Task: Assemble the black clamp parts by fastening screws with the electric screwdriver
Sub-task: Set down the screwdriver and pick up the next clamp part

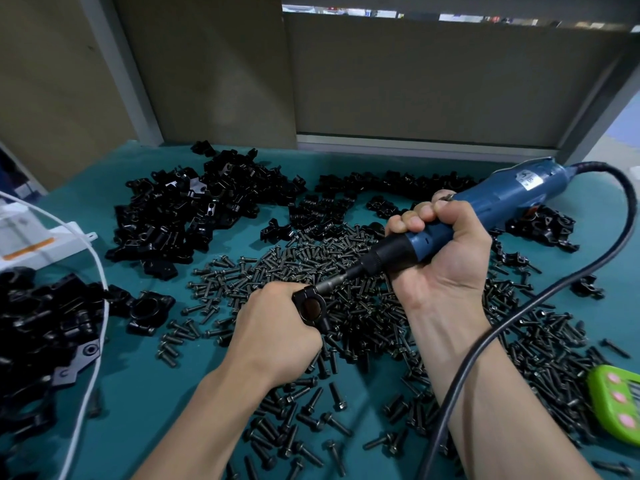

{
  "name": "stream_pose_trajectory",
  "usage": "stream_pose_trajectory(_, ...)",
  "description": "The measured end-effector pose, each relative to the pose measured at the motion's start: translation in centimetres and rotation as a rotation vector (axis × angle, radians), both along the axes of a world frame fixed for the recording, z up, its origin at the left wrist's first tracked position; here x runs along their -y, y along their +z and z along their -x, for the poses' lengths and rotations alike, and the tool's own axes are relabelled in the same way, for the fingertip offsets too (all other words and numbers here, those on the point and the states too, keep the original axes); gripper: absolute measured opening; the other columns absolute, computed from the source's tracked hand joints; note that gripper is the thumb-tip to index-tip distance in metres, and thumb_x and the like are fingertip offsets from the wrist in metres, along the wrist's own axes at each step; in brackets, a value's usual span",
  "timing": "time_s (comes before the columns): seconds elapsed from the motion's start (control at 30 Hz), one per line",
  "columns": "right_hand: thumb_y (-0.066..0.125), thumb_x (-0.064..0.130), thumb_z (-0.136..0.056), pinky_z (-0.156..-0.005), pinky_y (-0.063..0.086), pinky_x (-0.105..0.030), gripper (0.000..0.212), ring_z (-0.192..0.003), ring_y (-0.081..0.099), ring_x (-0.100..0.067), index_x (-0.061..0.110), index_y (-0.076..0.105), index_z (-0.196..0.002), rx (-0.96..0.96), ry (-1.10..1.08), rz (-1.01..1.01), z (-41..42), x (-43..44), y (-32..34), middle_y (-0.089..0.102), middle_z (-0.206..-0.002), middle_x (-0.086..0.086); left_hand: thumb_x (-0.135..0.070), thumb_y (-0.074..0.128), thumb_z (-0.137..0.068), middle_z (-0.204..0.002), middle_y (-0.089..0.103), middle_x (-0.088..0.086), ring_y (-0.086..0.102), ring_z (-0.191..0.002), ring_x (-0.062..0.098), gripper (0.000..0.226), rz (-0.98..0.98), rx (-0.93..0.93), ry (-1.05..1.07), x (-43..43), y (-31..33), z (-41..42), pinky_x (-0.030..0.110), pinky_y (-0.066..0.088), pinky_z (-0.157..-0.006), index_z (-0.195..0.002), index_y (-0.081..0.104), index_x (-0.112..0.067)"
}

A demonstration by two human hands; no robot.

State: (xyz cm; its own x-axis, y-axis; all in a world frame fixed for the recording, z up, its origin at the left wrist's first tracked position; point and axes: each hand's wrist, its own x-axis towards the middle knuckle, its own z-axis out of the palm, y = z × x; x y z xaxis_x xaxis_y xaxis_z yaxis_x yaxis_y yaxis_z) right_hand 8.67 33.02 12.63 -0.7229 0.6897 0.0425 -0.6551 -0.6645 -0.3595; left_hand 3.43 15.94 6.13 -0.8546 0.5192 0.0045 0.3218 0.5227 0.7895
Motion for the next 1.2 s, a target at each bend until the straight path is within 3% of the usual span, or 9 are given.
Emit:
stream_pose_trajectory(0.3,0.059,0.0,-0.074,-0.063,0.05,-0.029,0.026,-0.056,0.05,-0.014,0.011,0.06,-0.098,-0.029,0.107,-0.089,-0.3,-0.4,-0.5,0.052,-0.067,-0.001,0.011,0.055,-0.068,-0.044,0.051,-0.007,0.041,-0.04,0.016,0.036,-0.063,0.057,0.011,0.3,0.8,0.0,0.028,0.029,-0.041,-0.067,0.066,-0.024)
stream_pose_trajectory(0.5,0.059,0.005,-0.079,-0.065,0.05,-0.026,0.026,-0.057,0.05,-0.01,0.008,0.064,-0.104,-0.095,0.211,-0.006,-1.6,-2.4,-0.4,0.053,-0.069,0.003,0.006,0.057,-0.045,-0.057,0.045,0.0,0.036,-0.05,0.017,0.023,-0.238,0.222,-0.041,1.1,1.8,0.5,0.03,0.023,-0.048,-0.068,0.058,0.001)
stream_pose_trajectory(0.63,0.068,0.002,-0.076,-0.064,0.055,-0.029,0.036,-0.057,0.056,-0.012,0.007,0.058,-0.109,0.236,0.144,0.076,-2.1,-3.8,0.0,0.06,-0.073,-0.001,0.004,0.065,-0.066,-0.074,0.07,-0.014,0.053,-0.051,0.009,0.05,-0.154,0.024,0.147,1.3,1.7,0.5,0.026,0.039,-0.045,-0.09,0.069,-0.041)
stream_pose_trajectory(0.7,0.071,0.002,-0.077,-0.067,0.058,-0.034,0.047,-0.06,0.061,-0.016,0.011,0.052,-0.119,0.472,0.148,-0.021,-1.9,-4.1,0.1,0.063,-0.074,-0.006,-0.013,0.066,-0.063,-0.071,0.066,-0.013,0.049,-0.051,0.006,0.037,-0.199,0.038,0.131,1.1,1.8,0.0,0.031,0.038,-0.05,-0.094,0.063,-0.034)
stream_pose_trajectory(0.8,0.063,0.005,-0.087,-0.063,0.06,-0.038,0.032,-0.061,0.067,-0.023,0.011,0.049,-0.116,0.696,0.194,-0.289,-1.1,-3.0,0.3,0.067,-0.07,-0.01,-0.031,0.059,-0.061,-0.065,0.055,-0.01,0.043,-0.054,0.003,0.032,-0.312,0.079,0.093,1.1,1.9,-0.4,0.035,0.033,-0.059,-0.092,0.057,-0.022)
stream_pose_trajectory(0.9,0.065,0.01,-0.088,-0.053,0.059,-0.033,0.022,-0.055,0.069,-0.026,0.006,0.054,-0.106,0.912,0.165,-0.581,-0.3,-1.7,0.2,0.07,-0.064,-0.01,-0.059,0.043,-0.086,-0.076,0.056,-0.015,0.049,-0.067,-0.006,0.033,-0.353,0.05,0.137,1.1,1.4,-0.3,0.032,0.038,-0.068,-0.1,0.062,-0.037)
stream_pose_trajectory(0.97,0.078,0.018,-0.077,-0.052,0.061,-0.037,0.033,-0.052,0.068,-0.026,0.006,0.062,-0.103,1.062,0.089,-0.758,-0.1,-1.5,-0.2,0.072,-0.066,-0.011,-0.073,0.027,-0.091,-0.085,0.058,-0.017,0.051,-0.073,-0.012,0.046,-0.318,-0.013,0.163,1.3,0.8,0.0,0.022,0.038,-0.073,-0.105,0.062,-0.047)
stream_pose_trajectory(1.07,0.084,0.039,-0.053,-0.054,0.061,-0.039,0.051,-0.059,0.071,-0.023,0.017,0.067,-0.095,1.382,-0.054,-1.085,-0.6,-1.9,-0.5,0.075,-0.076,-0.006,-0.075,0.025,-0.096,-0.082,0.063,-0.013,0.054,-0.076,-0.014,0.044,-0.308,-0.12,0.172,1.2,0.6,0.1,0.017,0.041,-0.071,-0.106,0.061,-0.051)
stream_pose_trajectory(1.2,0.089,0.054,-0.063,-0.048,0.04,-0.024,0.045,-0.058,0.064,-0.017,0.022,0.069,-0.087,1.702,-0.103,-1.406,-0.8,-2.1,-0.7,0.067,-0.069,0.002,-0.057,0.053,-0.097,-0.098,0.068,-0.026,0.064,-0.088,-0.005,0.017,-0.503,-0.193,0.259,0.7,0.8,0.1,0.006,0.046,-0.073,-0.109,0.066,-0.053)
